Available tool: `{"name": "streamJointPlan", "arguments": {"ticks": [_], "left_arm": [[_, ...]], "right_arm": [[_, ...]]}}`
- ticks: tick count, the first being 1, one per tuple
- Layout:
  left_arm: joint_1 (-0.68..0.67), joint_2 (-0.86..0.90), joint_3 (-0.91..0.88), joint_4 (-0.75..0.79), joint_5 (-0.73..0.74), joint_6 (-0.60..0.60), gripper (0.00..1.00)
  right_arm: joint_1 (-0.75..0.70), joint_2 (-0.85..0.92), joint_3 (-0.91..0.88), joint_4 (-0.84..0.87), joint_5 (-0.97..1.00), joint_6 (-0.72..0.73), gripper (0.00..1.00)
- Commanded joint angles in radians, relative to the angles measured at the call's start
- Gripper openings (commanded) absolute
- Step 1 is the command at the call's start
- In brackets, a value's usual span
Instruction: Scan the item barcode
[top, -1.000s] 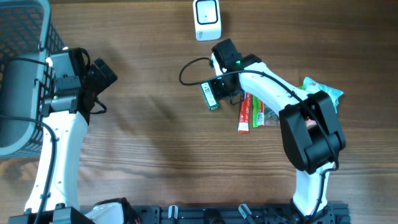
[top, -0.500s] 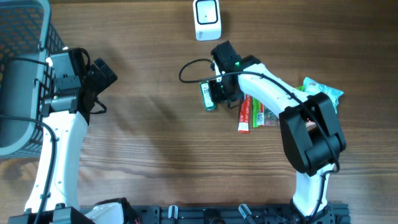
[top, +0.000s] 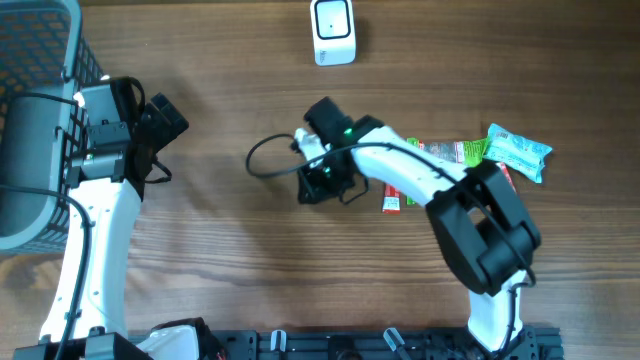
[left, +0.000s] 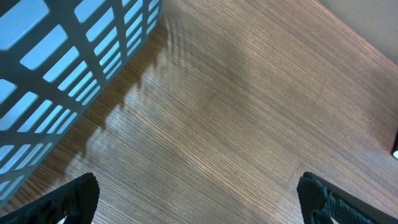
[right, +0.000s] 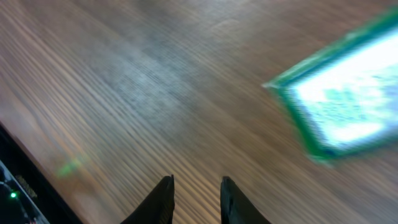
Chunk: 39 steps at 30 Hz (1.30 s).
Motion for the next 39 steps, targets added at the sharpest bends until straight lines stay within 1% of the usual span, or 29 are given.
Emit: {"name": "streamJointPlan", "arguments": {"ticks": [1,2,3,4,9,11,14,16,19,20,21,22,23,24,25,26,27,29,32,33,36,37,39], "left_arm": [[0.003,0.004,0.006,0.003,-0.009,0.005,1.0],[0.003,0.004,0.006,0.003,-0.009,0.005,1.0],[0.003,0.004,0.006,0.003,-0.009,0.005,1.0],[0.003,0.004,0.006,0.003,-0.009,0.005,1.0],[0.003,0.004,0.006,0.003,-0.009,0.005,1.0],[0.003,0.004,0.006,0.003,-0.009,0.005,1.0],[0.003,0.004,0.006,0.003,-0.009,0.005,1.0],[0.003,0.004,0.006,0.003,-0.009,0.005,1.0],[0.003,0.004,0.006,0.003,-0.009,0.005,1.0],[0.003,0.004,0.006,0.003,-0.009,0.005,1.0],[0.003,0.004,0.006,0.003,-0.009,0.005,1.0],[0.003,0.004,0.006,0.003,-0.009,0.005,1.0],[0.003,0.004,0.006,0.003,-0.009,0.005,1.0],[0.003,0.004,0.006,0.003,-0.009,0.005,1.0],[0.003,0.004,0.006,0.003,-0.009,0.005,1.0],[0.003,0.004,0.006,0.003,-0.009,0.005,1.0],[0.003,0.004,0.006,0.003,-0.009,0.005,1.0],[0.003,0.005,0.006,0.003,-0.009,0.005,1.0],[0.003,0.004,0.006,0.003,-0.009,0.005,1.0],[0.003,0.004,0.006,0.003,-0.009,0.005,1.0],[0.003,0.004,0.006,0.003,-0.009,0.005,1.0],[0.003,0.004,0.006,0.003,-0.009,0.005,1.0],[0.003,0.004,0.006,0.003,-0.009,0.005,1.0]], "right_arm": [[-0.066,-0.074,0.044,-0.006,-0.014,0.077,0.08],[-0.079,-0.074,0.043,-0.006,-0.008,0.108,0.05],[-0.087,-0.073,0.035,0.003,0.029,0.161,0.05],[-0.086,-0.073,0.01,0.03,0.098,0.244,0.05],[-0.041,-0.051,-0.058,0.11,0.249,0.421,0.04],[-0.012,-0.039,-0.095,0.143,0.302,0.53,0.04],[0.031,-0.039,-0.142,0.204,0.307,0.646,0.05],[0.058,-0.039,-0.144,0.291,0.307,0.628,0.05],[0.09,-0.039,-0.145,0.458,0.301,0.557,0.12],[0.098,-0.039,-0.145,0.51,0.299,0.525,0.12],[0.109,-0.039,-0.145,0.575,0.3,0.476,0.09],[0.115,-0.039,-0.145,0.615,0.299,0.436,0.05],[0.115,-0.039,-0.144,0.64,0.297,0.394,0.05],[0.114,-0.041,-0.144,0.644,0.29,0.364,0.17],[0.108,-0.052,-0.142,0.634,0.275,0.286,0.27],[0.098,-0.069,-0.14,0.621,0.232,0.21,0.29],[0.083,-0.093,-0.134,0.615,0.208,0.168,0.29],[0.035,-0.134,-0.105,0.564,0.209,0.175,0.25],[-0.05,-0.133,-0.008,0.408,0.187,0.208,0.22],[-0.078,-0.114,0.078,0.287,0.2,0.172,0.22],[-0.09,-0.032,0.356,0.007,0.315,0.068,0.22],[-0.09,0.008,0.453,-0.063,0.348,0.035,0.22],[-0.09,0.065,0.56,-0.117,0.349,-0.005,0.22]]}}
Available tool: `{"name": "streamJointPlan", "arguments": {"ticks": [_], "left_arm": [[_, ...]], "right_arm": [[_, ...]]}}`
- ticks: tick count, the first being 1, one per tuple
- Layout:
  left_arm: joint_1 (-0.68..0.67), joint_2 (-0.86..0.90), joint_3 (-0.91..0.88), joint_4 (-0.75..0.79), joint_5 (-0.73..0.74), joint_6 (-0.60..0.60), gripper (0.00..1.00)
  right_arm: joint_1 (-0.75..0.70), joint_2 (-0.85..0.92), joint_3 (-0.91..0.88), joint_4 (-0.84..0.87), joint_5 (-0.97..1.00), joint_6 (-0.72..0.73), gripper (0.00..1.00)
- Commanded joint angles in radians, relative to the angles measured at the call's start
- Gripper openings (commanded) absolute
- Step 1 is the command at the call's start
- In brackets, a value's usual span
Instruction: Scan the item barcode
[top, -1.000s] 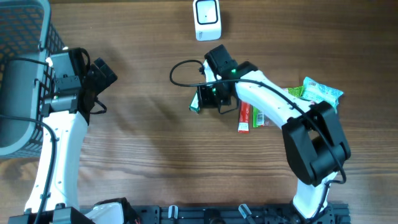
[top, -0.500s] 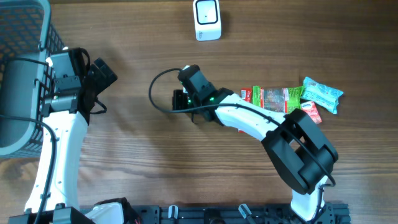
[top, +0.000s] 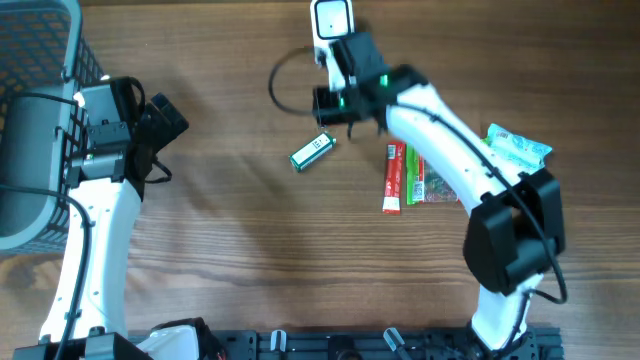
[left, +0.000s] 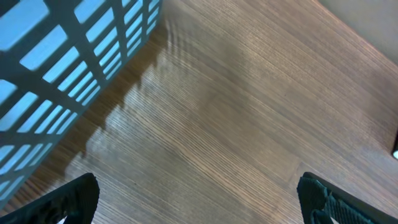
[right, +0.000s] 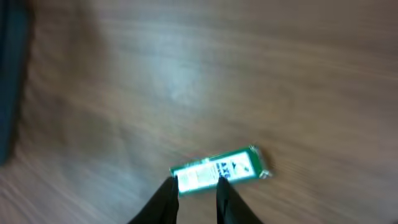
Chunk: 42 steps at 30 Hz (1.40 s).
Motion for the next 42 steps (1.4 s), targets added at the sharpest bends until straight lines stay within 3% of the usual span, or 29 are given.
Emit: {"name": "streamJointPlan", "arguments": {"ticks": [1,6,12,19,25,28,30,37,42], "left_arm": [[0.003,0.004,0.006,0.003,-0.01,0.005,1.0],[0.003,0.004,0.006,0.003,-0.01,0.005,1.0],[0.003,0.004,0.006,0.003,-0.01,0.005,1.0],[0.003,0.004,0.006,0.003,-0.01,0.005,1.0],[0.003,0.004,0.006,0.003,-0.01,0.005,1.0],[0.003,0.004,0.006,0.003,-0.01,0.005,1.0],[0.003,0.004,0.006,0.003,-0.01,0.005,1.0],[0.003,0.004,0.006,0.003,-0.01,0.005,1.0],[0.003,0.004,0.006,0.003,-0.01,0.005,1.0]], "right_arm": [[0.015,0.121,0.2,-0.053,0.066,-0.127,0.22],[0.018,0.233,0.199,-0.033,0.066,-0.145,0.31],[0.018,0.328,0.197,-0.043,0.066,-0.153,0.26],[0.017,0.335,0.195,-0.11,0.084,-0.203,0.26],[0.018,0.336,0.118,-0.058,0.058,-0.201,0.26],[0.017,0.336,0.112,-0.076,0.071,-0.202,0.1],[0.015,0.324,0.113,-0.119,0.07,-0.195,0.08],[0.015,0.279,0.112,-0.464,0.004,-0.204,0.15],[0.018,0.265,0.108,-0.553,0.056,-0.279,0.16]]}}
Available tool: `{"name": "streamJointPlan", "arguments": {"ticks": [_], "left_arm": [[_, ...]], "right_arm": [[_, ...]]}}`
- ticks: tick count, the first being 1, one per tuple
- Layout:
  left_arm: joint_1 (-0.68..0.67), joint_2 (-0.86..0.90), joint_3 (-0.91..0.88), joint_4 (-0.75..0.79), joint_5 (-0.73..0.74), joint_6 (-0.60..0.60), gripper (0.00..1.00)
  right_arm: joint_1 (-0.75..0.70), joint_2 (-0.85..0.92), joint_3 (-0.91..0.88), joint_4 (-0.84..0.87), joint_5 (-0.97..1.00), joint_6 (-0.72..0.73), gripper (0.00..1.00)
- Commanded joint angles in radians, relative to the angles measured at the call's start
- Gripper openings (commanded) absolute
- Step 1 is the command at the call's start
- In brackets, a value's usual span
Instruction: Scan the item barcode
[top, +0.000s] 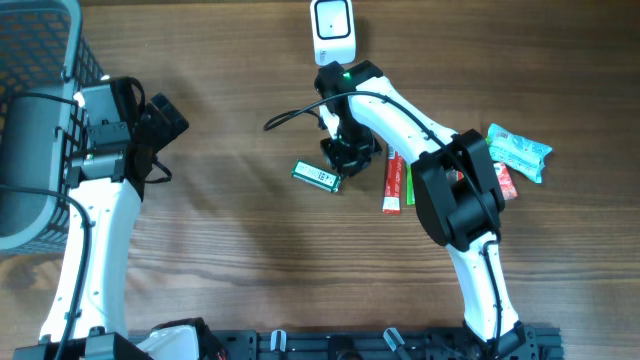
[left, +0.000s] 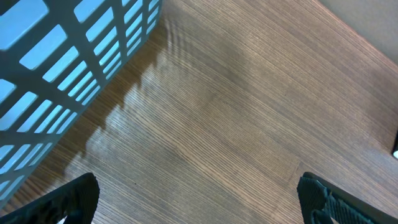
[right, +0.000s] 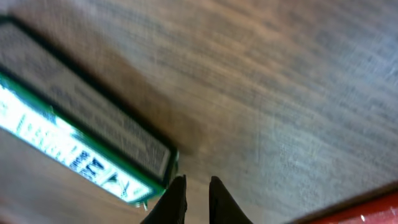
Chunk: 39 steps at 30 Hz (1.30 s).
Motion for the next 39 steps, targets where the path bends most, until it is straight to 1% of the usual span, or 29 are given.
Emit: {"name": "streamJointPlan", "arguments": {"ticks": [1,4,6,8,9,10,11,15,19,25,29,34,35,37,39], "left_arm": [[0.003,0.004,0.006,0.003,-0.01,0.005,1.0],[0.003,0.004,0.006,0.003,-0.01,0.005,1.0],[0.003,0.004,0.006,0.003,-0.01,0.005,1.0],[0.003,0.004,0.006,0.003,-0.01,0.005,1.0],[0.003,0.004,0.006,0.003,-0.01,0.005,1.0],[0.003,0.004,0.006,0.003,-0.01,0.005,1.0],[0.003,0.004,0.006,0.003,-0.01,0.005,1.0],[0.003,0.004,0.006,0.003,-0.01,0.005,1.0],[0.003,0.004,0.006,0.003,-0.01,0.005,1.0],[0.003,0.004,0.006,0.003,-0.01,0.005,1.0],[0.003,0.004,0.006,0.003,-0.01,0.005,1.0],[0.003,0.004,0.006,0.003,-0.01,0.005,1.0],[0.003,0.004,0.006,0.003,-0.01,0.005,1.0],[0.003,0.004,0.006,0.003,-0.01,0.005,1.0],[0.003,0.004,0.006,0.003,-0.01,0.005,1.0]], "right_arm": [[0.002,-0.069,-0.006,-0.026,0.033,-0.058,0.17],[0.005,-0.145,-0.006,-0.045,0.03,-0.086,0.2],[0.012,-0.207,-0.006,-0.064,0.031,-0.112,0.24],[0.018,-0.272,-0.006,-0.071,0.033,-0.14,0.34],[0.018,-0.283,-0.006,-0.064,0.033,-0.149,0.44],[0.016,-0.285,-0.007,-0.055,0.032,-0.164,0.66],[0.016,-0.281,-0.012,-0.046,0.033,-0.171,0.77],[0.017,-0.275,-0.099,0.059,0.024,-0.25,0.79],[0.017,-0.275,-0.251,0.228,-0.034,-0.421,0.79],[0.027,-0.275,-0.406,0.486,-0.033,-0.442,0.79],[0.045,-0.275,-0.452,0.595,-0.032,-0.464,0.79],[0.082,-0.273,-0.489,0.644,-0.015,-0.529,0.79],[0.09,-0.273,-0.489,0.642,0.007,-0.529,0.79],[0.103,-0.268,-0.491,0.628,0.121,-0.527,0.78],[0.105,-0.259,-0.495,0.624,0.154,-0.525,0.75]]}}
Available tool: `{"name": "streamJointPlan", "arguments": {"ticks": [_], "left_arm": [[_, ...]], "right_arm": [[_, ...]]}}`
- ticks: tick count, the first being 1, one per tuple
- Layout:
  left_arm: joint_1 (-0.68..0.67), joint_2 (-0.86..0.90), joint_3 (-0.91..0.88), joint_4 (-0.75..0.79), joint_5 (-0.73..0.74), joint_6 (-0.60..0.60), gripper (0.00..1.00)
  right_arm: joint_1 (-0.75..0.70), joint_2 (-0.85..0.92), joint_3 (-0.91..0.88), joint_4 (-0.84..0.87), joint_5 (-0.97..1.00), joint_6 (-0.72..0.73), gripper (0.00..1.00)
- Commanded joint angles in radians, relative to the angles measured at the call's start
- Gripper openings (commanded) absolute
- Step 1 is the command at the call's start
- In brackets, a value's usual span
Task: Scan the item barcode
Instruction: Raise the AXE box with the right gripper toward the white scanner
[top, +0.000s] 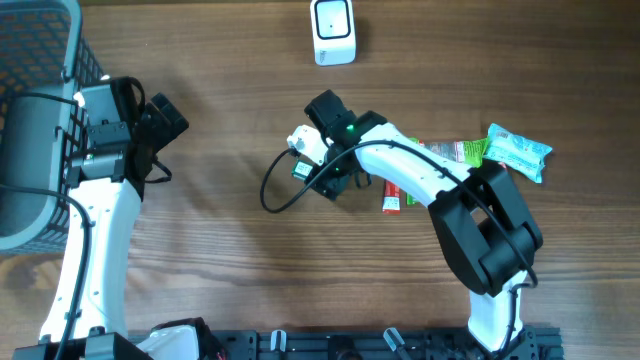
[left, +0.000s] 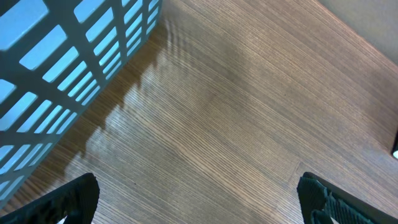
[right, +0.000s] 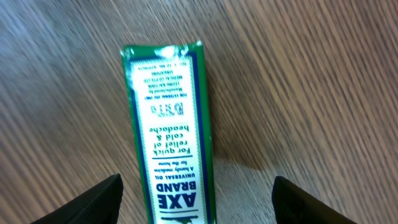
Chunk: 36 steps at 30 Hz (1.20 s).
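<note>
A green and white Axe Brand oil box (right: 171, 130) lies flat on the wooden table. My right gripper (right: 196, 208) stands open just over it, one finger on each side of the box's near end. In the overhead view the right gripper (top: 320, 172) covers most of the box (top: 297, 170), mid-table. The white barcode scanner (top: 332, 30) stands at the table's far edge. My left gripper (left: 196, 202) is open over bare wood at the left, by the basket.
A grey wire basket (top: 40, 60) fills the far left corner. Right of the box lie a red stick packet (top: 392, 195), green packets (top: 450, 152) and a teal packet (top: 518, 152). A black cable (top: 275, 195) loops left of the right wrist.
My right gripper was shut beside the box's right end; now it is open astride the box, a little further left. The left arm has not moved.
My right gripper was shut low at mid-table with the box close by. Then it was up near the scanner, shut, the box lying free below it. Then it was shut beside the box, which lay turned another way. Now it straddles the box, open.
</note>
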Motion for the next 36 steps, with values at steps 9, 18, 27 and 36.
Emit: {"name": "streamJointPlan", "arguments": {"ticks": [9,18,27,36], "left_arm": [[0.003,0.004,0.006,0.003,-0.01,0.005,1.0],[0.003,0.004,0.006,0.003,-0.01,0.005,1.0],[0.003,0.004,0.006,0.003,-0.01,0.005,1.0],[0.003,0.004,0.006,0.003,-0.01,0.005,1.0]], "right_arm": [[0.002,0.028,-0.072,0.041,-0.061,-0.013,0.64],[0.002,0.028,-0.072,0.047,-0.05,-0.013,0.78],[0.002,0.028,-0.072,0.054,-0.01,0.007,0.22],[0.002,-0.085,-0.046,0.053,0.07,0.085,0.11]]}}
